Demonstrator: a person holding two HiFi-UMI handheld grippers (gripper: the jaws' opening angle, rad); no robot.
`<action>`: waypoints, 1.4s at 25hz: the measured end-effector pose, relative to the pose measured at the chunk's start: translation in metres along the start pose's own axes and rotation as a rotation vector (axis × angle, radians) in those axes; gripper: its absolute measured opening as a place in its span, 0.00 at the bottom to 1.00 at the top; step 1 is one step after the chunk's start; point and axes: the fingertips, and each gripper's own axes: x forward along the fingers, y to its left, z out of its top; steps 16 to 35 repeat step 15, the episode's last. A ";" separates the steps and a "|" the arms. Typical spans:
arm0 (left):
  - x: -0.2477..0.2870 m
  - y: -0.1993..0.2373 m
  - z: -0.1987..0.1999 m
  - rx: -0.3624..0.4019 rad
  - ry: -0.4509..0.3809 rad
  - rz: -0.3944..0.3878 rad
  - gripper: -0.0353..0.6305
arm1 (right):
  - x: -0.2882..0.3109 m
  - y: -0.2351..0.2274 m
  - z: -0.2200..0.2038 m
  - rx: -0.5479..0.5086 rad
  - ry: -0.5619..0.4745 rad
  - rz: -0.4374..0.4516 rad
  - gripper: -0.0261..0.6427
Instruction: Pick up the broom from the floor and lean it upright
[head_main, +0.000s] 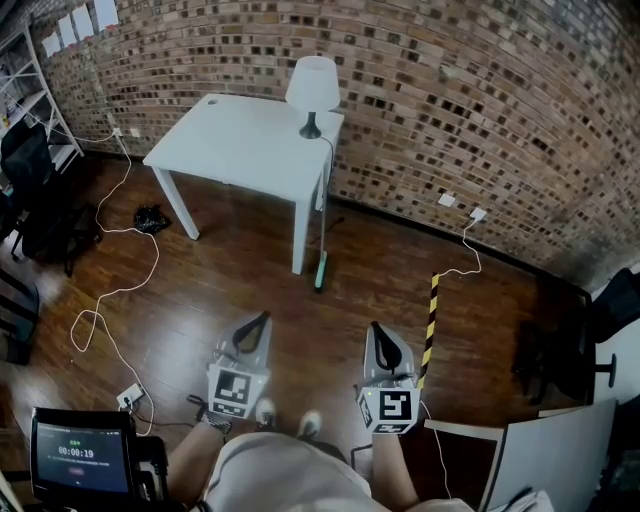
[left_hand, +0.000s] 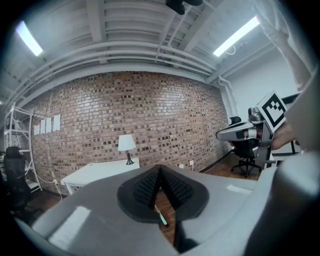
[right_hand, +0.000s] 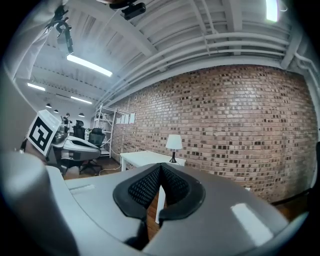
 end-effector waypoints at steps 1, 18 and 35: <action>0.000 -0.001 0.000 -0.001 -0.001 -0.002 0.05 | 0.000 0.000 0.000 0.001 0.000 0.000 0.05; -0.004 0.001 0.002 0.001 -0.001 0.001 0.05 | -0.001 0.000 -0.006 0.020 -0.007 -0.010 0.05; -0.004 0.001 0.002 0.001 -0.001 0.001 0.05 | -0.001 0.000 -0.006 0.020 -0.007 -0.010 0.05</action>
